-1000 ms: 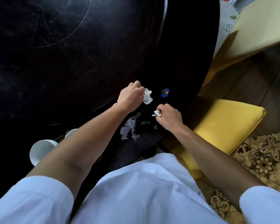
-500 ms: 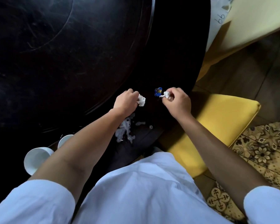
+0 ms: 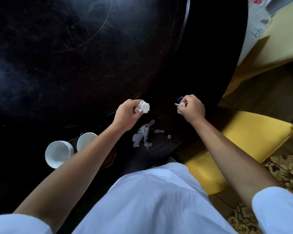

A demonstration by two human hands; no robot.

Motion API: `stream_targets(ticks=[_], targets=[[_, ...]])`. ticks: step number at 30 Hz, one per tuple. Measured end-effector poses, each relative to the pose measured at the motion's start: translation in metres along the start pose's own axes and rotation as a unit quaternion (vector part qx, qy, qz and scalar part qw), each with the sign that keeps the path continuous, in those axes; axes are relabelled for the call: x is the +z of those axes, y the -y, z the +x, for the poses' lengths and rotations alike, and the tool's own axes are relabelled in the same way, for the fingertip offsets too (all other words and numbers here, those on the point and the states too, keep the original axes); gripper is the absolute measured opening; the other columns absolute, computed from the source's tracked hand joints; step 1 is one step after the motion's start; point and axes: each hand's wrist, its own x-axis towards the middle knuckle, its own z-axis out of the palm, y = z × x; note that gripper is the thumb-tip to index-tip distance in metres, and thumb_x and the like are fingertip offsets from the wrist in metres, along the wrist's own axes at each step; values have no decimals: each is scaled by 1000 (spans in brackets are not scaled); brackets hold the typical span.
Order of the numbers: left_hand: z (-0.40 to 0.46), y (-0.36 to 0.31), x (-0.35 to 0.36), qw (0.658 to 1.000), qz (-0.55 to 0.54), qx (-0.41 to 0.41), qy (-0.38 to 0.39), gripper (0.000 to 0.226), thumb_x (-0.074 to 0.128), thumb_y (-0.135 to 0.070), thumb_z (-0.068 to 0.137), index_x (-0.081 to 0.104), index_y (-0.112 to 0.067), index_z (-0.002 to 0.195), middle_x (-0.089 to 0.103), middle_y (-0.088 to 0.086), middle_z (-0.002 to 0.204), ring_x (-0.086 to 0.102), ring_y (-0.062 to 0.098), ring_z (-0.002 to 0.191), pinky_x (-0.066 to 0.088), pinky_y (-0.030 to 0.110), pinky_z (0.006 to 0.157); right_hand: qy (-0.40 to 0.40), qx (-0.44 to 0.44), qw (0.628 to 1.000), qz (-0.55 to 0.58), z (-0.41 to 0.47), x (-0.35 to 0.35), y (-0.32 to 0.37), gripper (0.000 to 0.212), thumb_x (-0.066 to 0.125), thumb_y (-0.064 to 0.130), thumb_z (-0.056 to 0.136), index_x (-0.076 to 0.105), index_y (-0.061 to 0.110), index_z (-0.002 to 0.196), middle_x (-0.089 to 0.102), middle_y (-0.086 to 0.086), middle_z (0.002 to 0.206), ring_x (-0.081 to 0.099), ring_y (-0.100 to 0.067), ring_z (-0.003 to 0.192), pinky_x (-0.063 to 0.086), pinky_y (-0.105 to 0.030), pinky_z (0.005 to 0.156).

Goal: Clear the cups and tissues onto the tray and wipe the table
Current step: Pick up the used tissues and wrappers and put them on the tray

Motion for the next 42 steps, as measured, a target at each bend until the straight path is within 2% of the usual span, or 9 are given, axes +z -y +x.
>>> stream_targets(ticks=[4, 11, 18, 21, 25, 28, 32, 36, 42], targets=[[-38, 14, -10, 997, -35, -37, -52, 8, 73, -17, 91, 73, -9, 93, 65, 1, 91, 60, 10, 75, 47, 20, 70, -7, 19, 1000, 22, -4, 1, -2, 15, 73, 20, 79, 59, 20, 77, 57, 9, 90, 56, -17, 82, 38, -29, 70], [-85, 22, -26, 971, -177, -111, -119, 11, 74, -16, 91, 73, -18, 102, 71, -3, 91, 65, 9, 79, 53, 29, 77, -32, 9, 996, 79, -20, -7, -7, 16, 74, 23, 86, 61, 16, 81, 62, 1, 91, 60, -16, 86, 42, -22, 67], [-127, 17, -47, 941, -260, -137, -167, 41, 73, -14, 93, 64, -22, 132, 72, -3, 108, 70, 2, 92, 55, 17, 82, -25, -42, 989, 142, -55, -14, 30, 15, 75, 26, 88, 66, 14, 85, 67, 1, 88, 65, -13, 84, 48, -19, 68], [-144, 26, -56, 933, -269, -148, -189, 52, 76, -19, 91, 60, -21, 141, 72, -3, 117, 71, 8, 103, 55, 25, 95, -3, -75, 984, 158, -76, -14, 58, 13, 76, 27, 87, 68, 18, 83, 68, 3, 84, 65, -11, 78, 45, -14, 64], [-168, 36, -67, 916, -312, -159, -197, 44, 76, -20, 91, 66, -21, 135, 74, -15, 115, 71, 9, 106, 53, 22, 94, 24, -114, 975, 188, -108, -11, 93, 14, 79, 26, 87, 68, 18, 82, 69, -2, 76, 59, -6, 64, 46, -11, 58], [-188, 47, -78, 896, -358, -159, -209, 29, 75, -19, 92, 72, -21, 120, 77, -1, 110, 73, 19, 102, 53, 16, 84, 53, -134, 967, 209, -132, -5, 116, 15, 80, 24, 87, 68, 17, 81, 69, -9, 73, 55, -5, 57, 48, -20, 55], [-220, 72, -92, 884, -388, -140, -221, 24, 76, -16, 91, 75, -17, 115, 79, 3, 104, 74, 26, 98, 56, 34, 97, 70, -162, 960, 216, -168, 10, 147, 16, 79, 21, 88, 67, 14, 81, 66, -8, 70, 55, -1, 57, 47, -16, 54], [-260, 103, -104, 871, -404, -133, -247, 24, 76, -14, 90, 76, -20, 114, 79, 1, 100, 75, 20, 95, 57, 26, 91, 77, -174, 952, 240, -208, 35, 170, 17, 78, 17, 90, 64, 8, 83, 61, 2, 67, 58, 0, 55, 46, -13, 52], [-318, 162, -111, 860, -416, -136, -263, 27, 76, -12, 90, 76, -15, 117, 79, 3, 100, 76, 23, 95, 56, 32, 92, 85, -182, 950, 240, -268, 84, 198, 18, 76, 19, 90, 63, 9, 83, 60, -2, 68, 53, -6, 61, 46, -18, 57]])
